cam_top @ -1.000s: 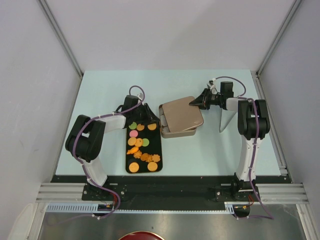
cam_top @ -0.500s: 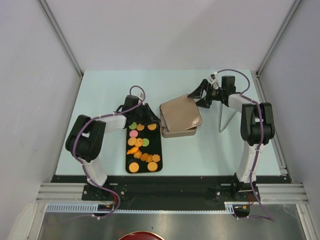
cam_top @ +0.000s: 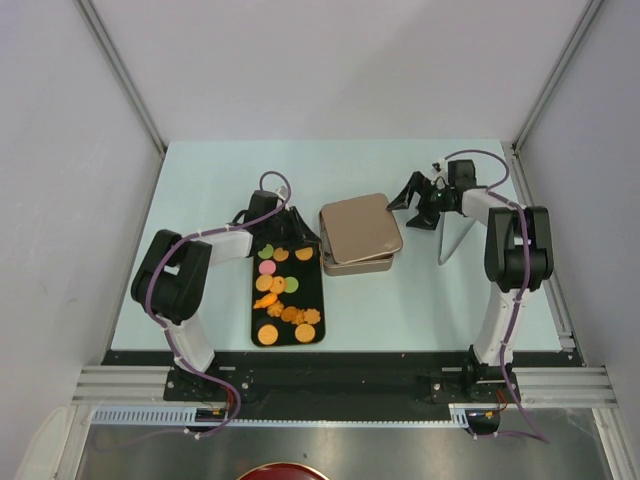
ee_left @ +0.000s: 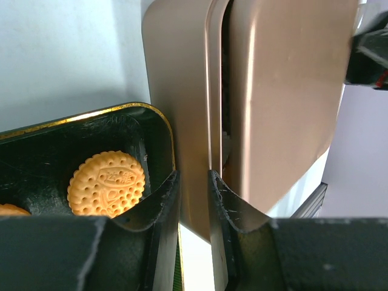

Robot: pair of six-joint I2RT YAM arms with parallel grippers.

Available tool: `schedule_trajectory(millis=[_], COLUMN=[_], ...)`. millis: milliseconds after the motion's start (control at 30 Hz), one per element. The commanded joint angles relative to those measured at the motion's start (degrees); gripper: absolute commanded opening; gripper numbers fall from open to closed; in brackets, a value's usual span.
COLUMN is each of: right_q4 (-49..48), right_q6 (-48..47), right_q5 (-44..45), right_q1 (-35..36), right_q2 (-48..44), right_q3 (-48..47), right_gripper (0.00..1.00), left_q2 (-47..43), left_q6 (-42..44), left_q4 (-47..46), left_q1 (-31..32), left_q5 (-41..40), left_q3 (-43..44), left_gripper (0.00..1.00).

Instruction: Pack the cookies

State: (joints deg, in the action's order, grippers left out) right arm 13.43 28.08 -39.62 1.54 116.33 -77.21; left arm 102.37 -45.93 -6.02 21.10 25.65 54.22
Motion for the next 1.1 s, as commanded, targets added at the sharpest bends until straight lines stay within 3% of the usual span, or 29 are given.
schedule_trajectory(millis=[0,267,367,467,500,567,633,667,700,733,867,933,967,1033,1067], right_q4=[1.60,4.76,6.08,8.63,8.37,5.99,3.38,1.36,-0.14,-1.55,-1.49,0.71,1.85,8.52,10.80], right_q6=[-3.02,-3.73,-6.26,-13.71,-13.92,-8.69,-3.46,-4.51,-1.30,1.95,3.57,-2.28,-4.24,-8.71,-9.52], right_q5=[9.98,12.02,16.74,35.60,47.49,54.10,41.01,32.06,23.79,23.53,28.09,24.60,24.24,28.43,28.98], right_q1=[-1.01,-0.40,1.35,8.02,9.78,11.81,9.37,6.23,4.63,3.83,4.70,4.26,4.61,6.54,6.81], right_q2=[-10.32,-16.40,-19.63,-25.34,-26.76,-28.44,-28.62,-28.18,-27.40,-27.13,-26.51,-25.03,-23.80,-19.07,-17.12], right_q3=[-0.75,-4.61,-4.88,-5.41,-5.23,-3.66,-1.99,-1.11,0.64,1.18,2.77,2.15,1.63,-2.83,-4.69], right_gripper=[1.00,1.00,1.00,1.00,1.00,1.00,1.00,0.91,0.16,0.00,0.00,0.01,0.27,0.47,0.14], left_q2=[-0.76,-1.20,-1.73,-2.08,-2.34,-2.44,-2.26,-2.09,-2.08,-2.43,-3.40,-3.84,-4.02,-4.37,-4.46], left_q6=[0.93,0.67,0.93,1.37,1.46,1.46,0.76,0.58,0.58,0.67,1.28,1.28,1.37,1.46,1.29], left_q4=[-0.92,-1.19,-0.84,-0.48,-0.40,-0.57,-1.10,-1.27,-1.19,-1.10,-0.66,-0.40,-0.31,-0.31,-0.31], left_q1=[0.34,0.34,0.43,0.43,0.43,0.34,0.43,0.52,0.52,0.52,0.52,0.52,0.52,0.52,0.52], left_q5=[0.46,0.72,0.63,0.28,0.02,-0.16,0.27,0.54,0.54,0.54,-0.07,-0.16,-0.42,-0.86,-1.30], left_q3=[2.21,1.95,1.68,1.59,1.59,1.42,1.42,1.33,1.33,1.24,0.72,0.72,0.63,0.45,0.28], left_gripper=[0.29,0.29,0.29,0.29,0.29,0.29,0.29,0.29,0.29,0.29,0.29,0.28,0.29,0.29,0.29])
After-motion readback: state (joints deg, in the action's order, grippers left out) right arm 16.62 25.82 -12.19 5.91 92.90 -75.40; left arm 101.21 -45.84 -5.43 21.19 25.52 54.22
